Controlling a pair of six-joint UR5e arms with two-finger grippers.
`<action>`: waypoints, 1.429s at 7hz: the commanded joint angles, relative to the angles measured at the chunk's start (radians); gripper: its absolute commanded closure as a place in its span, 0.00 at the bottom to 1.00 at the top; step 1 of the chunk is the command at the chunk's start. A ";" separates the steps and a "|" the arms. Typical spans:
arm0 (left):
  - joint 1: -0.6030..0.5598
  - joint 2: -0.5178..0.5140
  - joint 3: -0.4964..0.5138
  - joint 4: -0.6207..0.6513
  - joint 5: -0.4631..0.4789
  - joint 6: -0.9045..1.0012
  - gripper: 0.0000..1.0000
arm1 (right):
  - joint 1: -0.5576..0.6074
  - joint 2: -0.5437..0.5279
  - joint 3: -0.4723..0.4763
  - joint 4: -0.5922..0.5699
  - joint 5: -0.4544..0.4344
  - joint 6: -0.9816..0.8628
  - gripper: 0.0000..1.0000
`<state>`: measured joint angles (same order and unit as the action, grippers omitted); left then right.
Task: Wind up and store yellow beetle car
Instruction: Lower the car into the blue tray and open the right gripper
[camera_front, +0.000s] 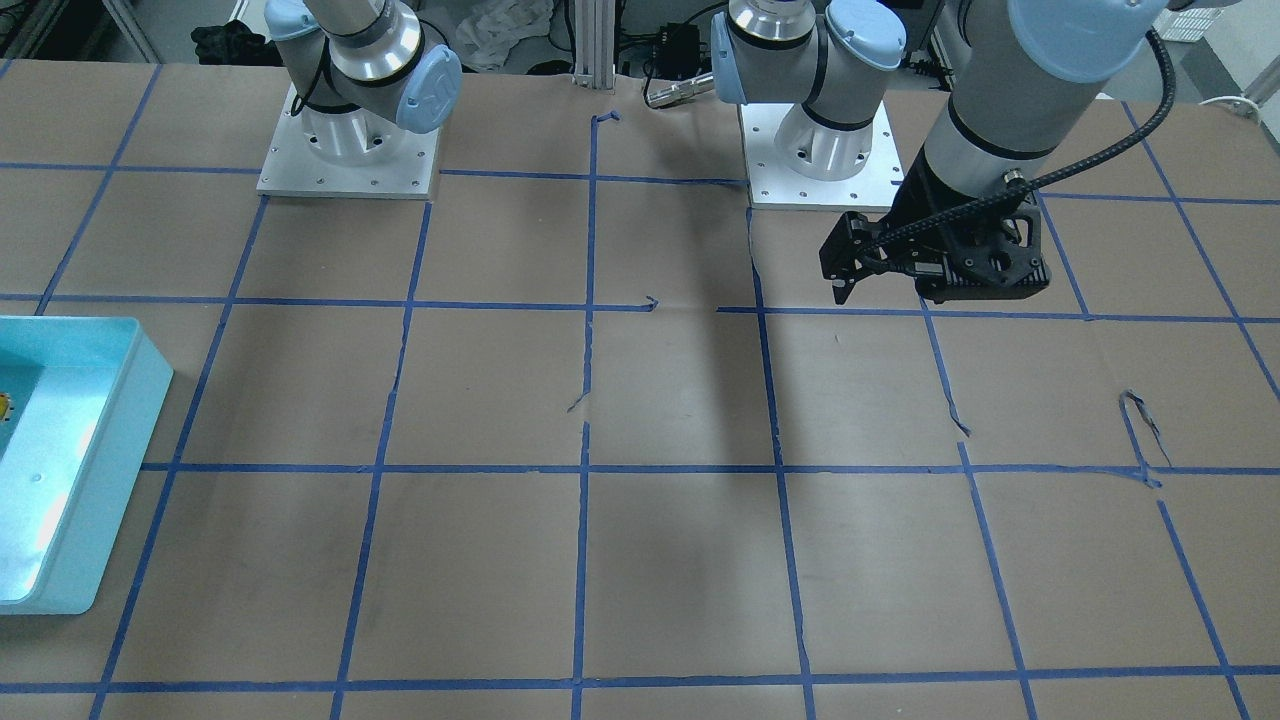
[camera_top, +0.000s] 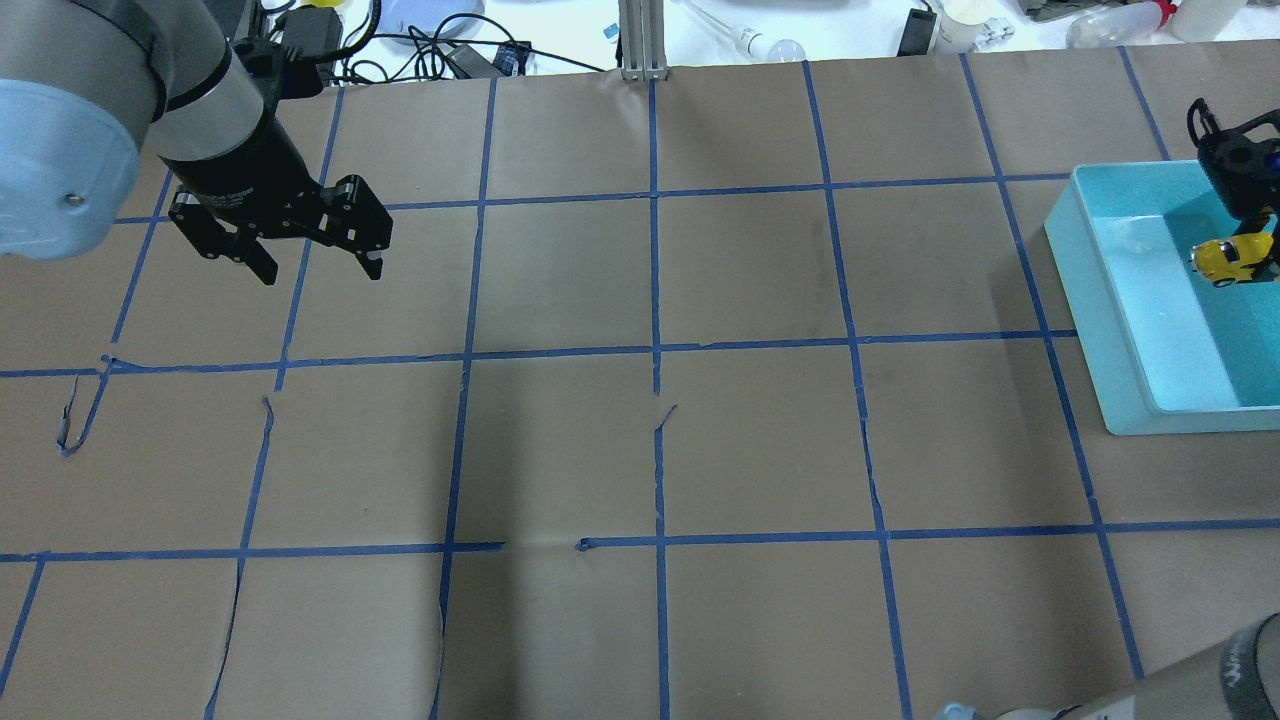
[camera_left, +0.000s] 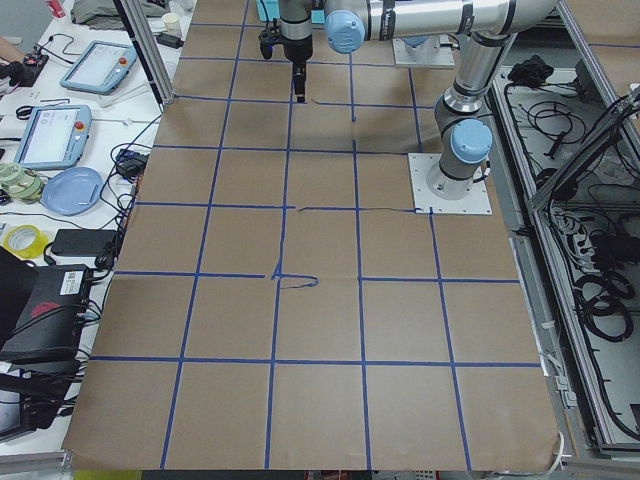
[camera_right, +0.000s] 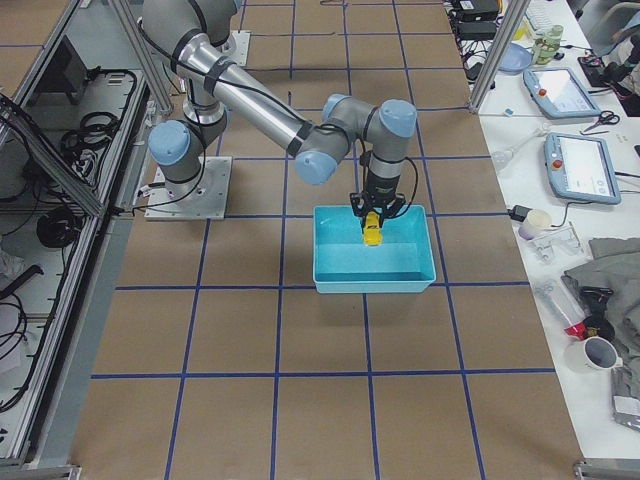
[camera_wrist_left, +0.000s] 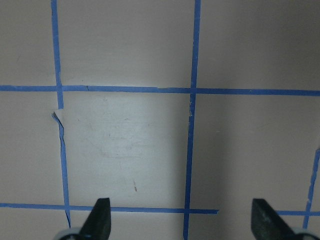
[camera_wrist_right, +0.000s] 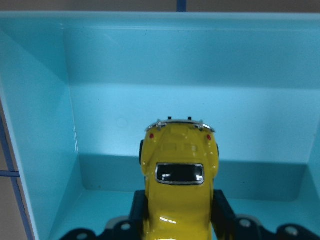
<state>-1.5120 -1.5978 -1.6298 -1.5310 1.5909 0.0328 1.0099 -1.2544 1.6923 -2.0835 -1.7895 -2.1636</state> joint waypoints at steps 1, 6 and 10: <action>-0.002 0.022 0.013 -0.004 -0.014 -0.011 0.00 | -0.027 0.042 0.105 -0.145 0.024 -0.015 1.00; -0.007 0.026 0.005 -0.005 0.000 -0.005 0.00 | -0.027 0.136 0.162 -0.299 0.028 -0.013 1.00; -0.004 0.039 0.010 -0.001 -0.005 -0.001 0.00 | -0.036 0.121 0.150 -0.273 0.021 -0.005 0.02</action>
<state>-1.5133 -1.5652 -1.6226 -1.5316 1.5852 0.0320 0.9792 -1.1281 1.8513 -2.3680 -1.7651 -2.1713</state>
